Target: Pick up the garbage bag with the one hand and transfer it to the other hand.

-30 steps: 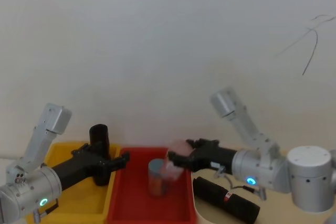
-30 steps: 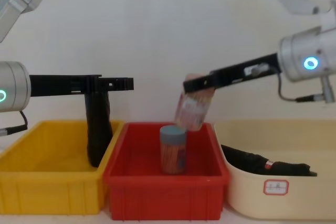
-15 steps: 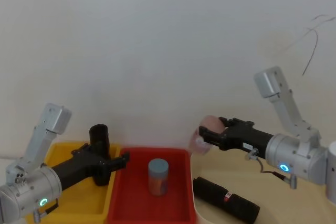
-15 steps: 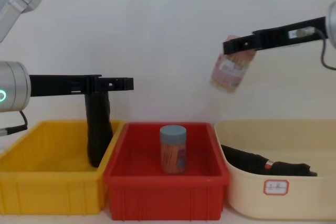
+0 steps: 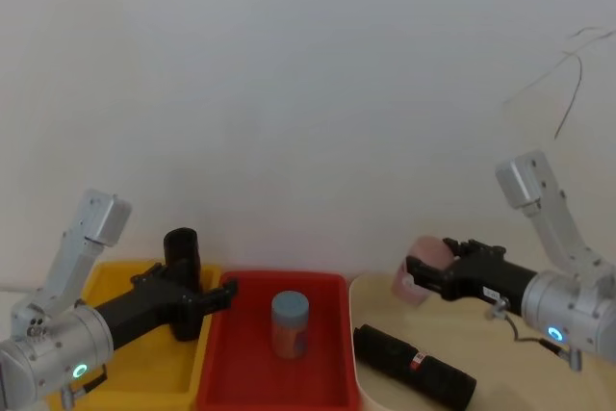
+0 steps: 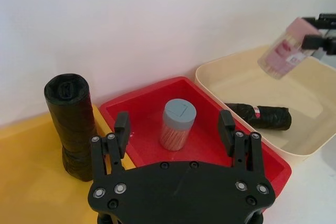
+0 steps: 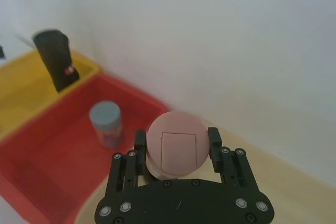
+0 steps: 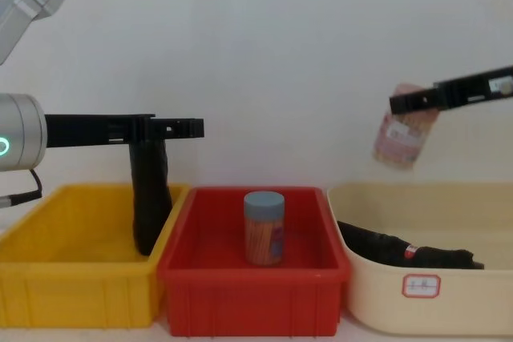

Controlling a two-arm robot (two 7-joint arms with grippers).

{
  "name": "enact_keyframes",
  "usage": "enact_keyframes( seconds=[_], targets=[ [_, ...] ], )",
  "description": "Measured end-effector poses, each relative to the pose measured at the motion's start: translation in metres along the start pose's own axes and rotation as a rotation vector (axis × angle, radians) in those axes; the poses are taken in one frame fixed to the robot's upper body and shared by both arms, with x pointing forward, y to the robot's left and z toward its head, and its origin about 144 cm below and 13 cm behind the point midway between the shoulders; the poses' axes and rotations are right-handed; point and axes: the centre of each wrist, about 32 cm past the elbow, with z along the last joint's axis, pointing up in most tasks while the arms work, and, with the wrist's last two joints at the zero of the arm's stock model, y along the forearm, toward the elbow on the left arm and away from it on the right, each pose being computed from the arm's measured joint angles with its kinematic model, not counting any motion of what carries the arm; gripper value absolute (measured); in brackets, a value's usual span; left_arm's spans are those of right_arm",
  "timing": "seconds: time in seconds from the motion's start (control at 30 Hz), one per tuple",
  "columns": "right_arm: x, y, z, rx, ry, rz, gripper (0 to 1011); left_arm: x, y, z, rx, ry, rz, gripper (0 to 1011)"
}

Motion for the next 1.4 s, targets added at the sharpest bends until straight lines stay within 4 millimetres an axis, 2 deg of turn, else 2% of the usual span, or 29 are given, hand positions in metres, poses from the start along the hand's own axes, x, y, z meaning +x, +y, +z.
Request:
enact_keyframes(
  seconds=[0.6, 0.7, 0.83, 1.03, 1.4],
  targets=[
    [0.012, 0.011, -0.043, -0.101, -0.025, -0.081, 676, 0.000, 0.000, 0.000, 0.000, 0.000, 0.000, 1000],
    [0.014, 0.013, -0.048, -0.111, -0.026, -0.093, 717, 0.000, 0.000, 0.000, 0.000, 0.000, 0.000, 1001],
    [0.015, 0.014, -0.052, -0.117, -0.026, -0.100, 869, 0.000, 0.000, 0.000, 0.000, 0.000, 0.000, 1000],
    [0.016, 0.016, -0.056, -0.125, -0.028, -0.110, 1002, 0.000, 0.000, 0.000, 0.000, 0.000, 0.000, 1001],
    [0.013, 0.013, -0.060, -0.089, -0.026, -0.119, 1000, 0.000, 0.000, 0.000, -0.001, -0.001, -0.009, 1001]
  ],
)
